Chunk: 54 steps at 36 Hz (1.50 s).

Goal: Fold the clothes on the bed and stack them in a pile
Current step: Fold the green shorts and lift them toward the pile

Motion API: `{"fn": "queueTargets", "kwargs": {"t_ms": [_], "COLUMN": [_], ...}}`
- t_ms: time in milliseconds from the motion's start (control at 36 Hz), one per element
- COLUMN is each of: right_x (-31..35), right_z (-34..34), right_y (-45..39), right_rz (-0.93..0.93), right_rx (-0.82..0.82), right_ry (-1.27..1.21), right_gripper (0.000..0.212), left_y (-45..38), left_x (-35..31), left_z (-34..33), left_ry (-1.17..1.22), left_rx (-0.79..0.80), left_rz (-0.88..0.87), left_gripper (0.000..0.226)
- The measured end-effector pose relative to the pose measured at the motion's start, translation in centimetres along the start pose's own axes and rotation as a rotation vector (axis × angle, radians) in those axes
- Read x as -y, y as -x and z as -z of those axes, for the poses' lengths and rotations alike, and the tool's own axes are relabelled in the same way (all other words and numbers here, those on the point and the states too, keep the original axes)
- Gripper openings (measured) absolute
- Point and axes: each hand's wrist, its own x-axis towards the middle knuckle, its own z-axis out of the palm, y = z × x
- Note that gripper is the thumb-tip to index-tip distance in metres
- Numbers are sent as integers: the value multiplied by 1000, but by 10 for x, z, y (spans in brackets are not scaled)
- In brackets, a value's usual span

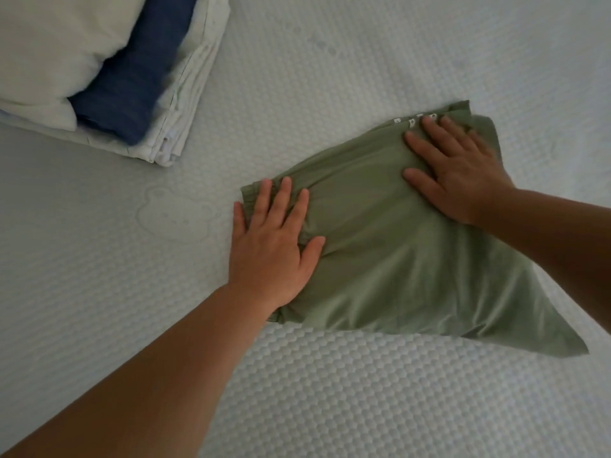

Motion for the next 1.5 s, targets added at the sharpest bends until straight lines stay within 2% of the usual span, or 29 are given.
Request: {"fn": "queueTargets", "kwargs": {"t_ms": [83,167,250,333,389,500,556,611,694,750,806,917,1056,1111,1250,1361,1389,1444,1472,1500], "right_x": [10,26,40,40,33,22,24,28,27,19,12,3,2,8,63,111,118,127,130,132], "right_z": [2,11,10,3,0,-4,-7,-9,-13,-17,-20,-21,-22,-22,-33,-43,-44,-44,-43,-42], "right_y": [3,25,67,118,151,202,220,230,229,223,216,208,214,224,255,276,279,282,283,283], "right_rz": [-25,-40,-61,-188,-317,-559,-675,-835,-1063,-1096,-1073,-959,-917,-903,-908,-842,-847,-894,-921,-937], "right_rx": [-108,-265,-285,-242,-197,-107,-113,-138,-157,-114,-60,-15,-45,-10,124,240,228,157,111,61], "right_ry": [-52,-186,-274,-341,-361,-430,-507,-657,-1047,-1223,-1250,-1165,-1159,-1196,-1340,-1219,-1172,-1087,-1050,-1013], "right_gripper": [71,63,61,61,61,58,57,65,74,70,61,29,24,22,18,15,16,23,27,30], "left_y": [-6,-6,6,31,54,89,97,101,98,93,91,92,85,82,81,90,94,105,114,125], "left_x": [-3,-4,-8,-13,-17,-25,-33,-43,-51,-51,-52,-55,-47,-40,-1,31,35,37,33,23], "left_z": [-1,8,26,39,38,31,32,36,35,33,30,20,26,33,50,51,48,42,40,39], "left_ry": [5,88,313,463,509,778,1062,1410,1703,1853,1942,1987,2038,1968,1700,1456,1337,1016,880,799], "left_rx": [39,54,-92,-291,-306,-171,-83,-27,-13,-52,-82,-88,-218,-236,-262,-267,-267,-281,-309,-333], "left_rz": [27,28,44,122,291,834,1013,1121,1219,1221,1203,1174,1069,1025,961,996,1008,1028,979,854], "left_gripper": [75,73,70,63,58,58,36,16,7,9,14,14,14,17,31,17,21,46,53,49]}}
